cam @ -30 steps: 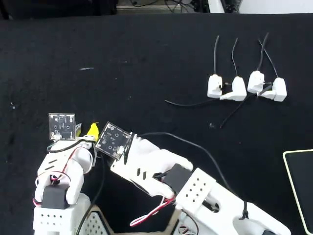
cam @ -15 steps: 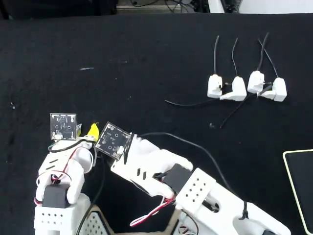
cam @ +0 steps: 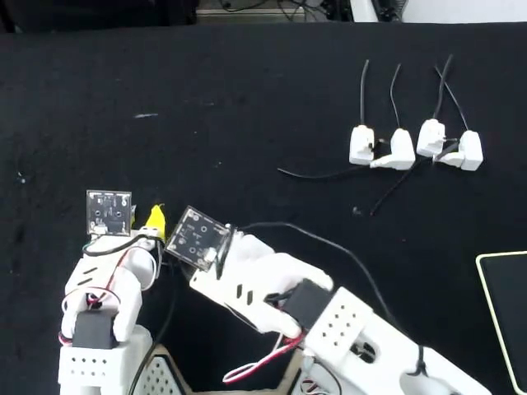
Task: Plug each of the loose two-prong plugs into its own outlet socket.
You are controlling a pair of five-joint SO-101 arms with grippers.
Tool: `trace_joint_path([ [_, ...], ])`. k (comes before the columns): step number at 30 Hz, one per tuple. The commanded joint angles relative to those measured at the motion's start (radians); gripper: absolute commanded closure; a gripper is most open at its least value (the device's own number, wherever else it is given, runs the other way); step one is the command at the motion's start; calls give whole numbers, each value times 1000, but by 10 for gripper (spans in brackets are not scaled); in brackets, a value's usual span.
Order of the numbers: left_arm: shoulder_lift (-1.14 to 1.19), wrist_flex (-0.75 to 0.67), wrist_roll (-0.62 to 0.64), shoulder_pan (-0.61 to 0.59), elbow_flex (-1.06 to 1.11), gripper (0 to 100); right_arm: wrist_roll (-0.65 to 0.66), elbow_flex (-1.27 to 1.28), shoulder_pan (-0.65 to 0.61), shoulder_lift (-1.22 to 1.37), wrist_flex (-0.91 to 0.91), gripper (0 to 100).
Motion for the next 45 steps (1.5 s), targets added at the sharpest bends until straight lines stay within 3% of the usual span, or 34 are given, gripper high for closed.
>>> trace_joint_path([
  [1, 5, -8, -8, 12, -5, 870, -9, -50, -12, -65, 2, 988],
  [11, 5, -8, -5, 2, -16, 870, -9, -51, -14, 10, -28, 988],
  [18, 5, 2, 66, -104, -166, 869, -9, -36, -14, 74, -77, 988],
  [25, 8, -8, 61, 2, -124, 868, -9, -45, -15, 104, -77, 988],
  [28, 6, -8, -3, 50, -70, 869, -9, -56, -15, 104, -75, 988],
  [45, 8, -29, -23, 50, -8, 870, -11, -67, -48, 70, -68, 988],
])
